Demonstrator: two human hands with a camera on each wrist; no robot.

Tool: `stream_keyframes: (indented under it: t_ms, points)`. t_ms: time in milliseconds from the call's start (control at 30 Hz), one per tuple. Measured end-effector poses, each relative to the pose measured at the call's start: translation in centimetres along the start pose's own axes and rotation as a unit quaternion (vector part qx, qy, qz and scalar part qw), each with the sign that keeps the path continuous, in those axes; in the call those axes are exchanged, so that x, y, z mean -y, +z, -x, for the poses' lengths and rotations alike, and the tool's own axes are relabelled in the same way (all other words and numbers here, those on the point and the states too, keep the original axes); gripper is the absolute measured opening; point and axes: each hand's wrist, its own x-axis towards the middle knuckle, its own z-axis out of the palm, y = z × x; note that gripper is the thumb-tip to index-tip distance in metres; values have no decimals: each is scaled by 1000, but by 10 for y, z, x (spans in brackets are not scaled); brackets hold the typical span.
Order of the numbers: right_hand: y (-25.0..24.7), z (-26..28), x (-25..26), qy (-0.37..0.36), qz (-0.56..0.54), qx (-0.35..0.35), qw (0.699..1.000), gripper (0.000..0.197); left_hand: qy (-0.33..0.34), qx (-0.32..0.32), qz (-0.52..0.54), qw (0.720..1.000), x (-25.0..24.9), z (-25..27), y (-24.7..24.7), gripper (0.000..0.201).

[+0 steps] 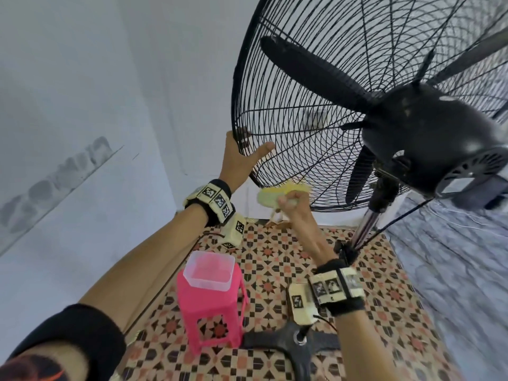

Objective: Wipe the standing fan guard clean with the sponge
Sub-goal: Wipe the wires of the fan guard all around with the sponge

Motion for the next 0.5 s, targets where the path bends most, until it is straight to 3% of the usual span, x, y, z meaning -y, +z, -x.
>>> stream_keyframes:
  t_ms: [67, 133, 200, 267, 300, 367, 433, 500]
  points:
    - [-1, 2, -9, 30, -92, 6, 995, 70, 0, 5, -2, 1000, 1, 1, -2, 89]
    - [4, 3, -10, 21, -122, -85, 989, 52, -2, 18, -9, 1000, 0, 1, -4, 86]
    - [13, 5, -12, 8, -119, -146, 982, 75, -13, 36, -21, 999, 0, -1, -7, 91]
    - [25, 6, -21, 29, -119, -144, 982, 92, -27, 57, -38, 997, 1, -3, -12, 100]
    - [32, 7, -26, 53, -122, -133, 982, 92, -34, 64, -49, 996, 2, -5, -14, 105]
    - [49, 1, -41, 93, -87, -115, 985, 68, -35, 75, -64, 994, 5, -10, -17, 112]
    - [66, -11, -41, 101, -29, -102, 989, 28, -35, 87, -73, 993, 8, -13, -18, 110]
    - [77, -23, -33, 114, -46, -114, 986, 20, -42, 90, -85, 991, 8, -14, -20, 98]
